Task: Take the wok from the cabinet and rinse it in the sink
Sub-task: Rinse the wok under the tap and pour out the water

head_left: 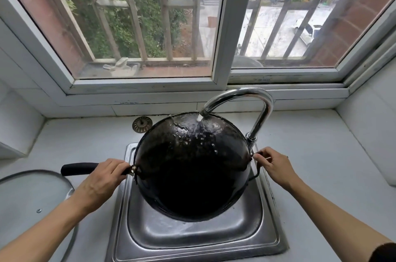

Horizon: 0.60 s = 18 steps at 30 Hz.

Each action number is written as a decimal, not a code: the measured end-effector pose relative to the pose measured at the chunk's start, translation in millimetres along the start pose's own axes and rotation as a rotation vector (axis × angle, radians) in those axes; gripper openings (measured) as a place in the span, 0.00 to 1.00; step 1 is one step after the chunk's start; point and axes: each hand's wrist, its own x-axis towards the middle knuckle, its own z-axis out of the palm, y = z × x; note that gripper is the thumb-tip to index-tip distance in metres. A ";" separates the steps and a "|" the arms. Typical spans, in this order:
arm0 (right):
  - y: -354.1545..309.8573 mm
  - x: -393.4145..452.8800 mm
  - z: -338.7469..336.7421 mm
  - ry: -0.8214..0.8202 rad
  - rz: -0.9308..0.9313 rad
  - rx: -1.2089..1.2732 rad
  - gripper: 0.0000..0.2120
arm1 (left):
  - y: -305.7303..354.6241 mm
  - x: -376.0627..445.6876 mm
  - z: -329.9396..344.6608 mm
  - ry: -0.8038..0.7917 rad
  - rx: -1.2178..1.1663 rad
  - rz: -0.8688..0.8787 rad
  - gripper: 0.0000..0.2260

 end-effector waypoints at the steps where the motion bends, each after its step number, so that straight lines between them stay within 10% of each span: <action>1: 0.2 0.3 -0.3 -0.001 0.003 0.002 0.07 | 0.1 0.7 0.4 0.003 -0.001 0.003 0.14; 18: 2.1 1.4 3.2 -0.021 0.010 0.021 0.07 | -0.8 1.4 1.7 -0.004 0.009 -0.014 0.13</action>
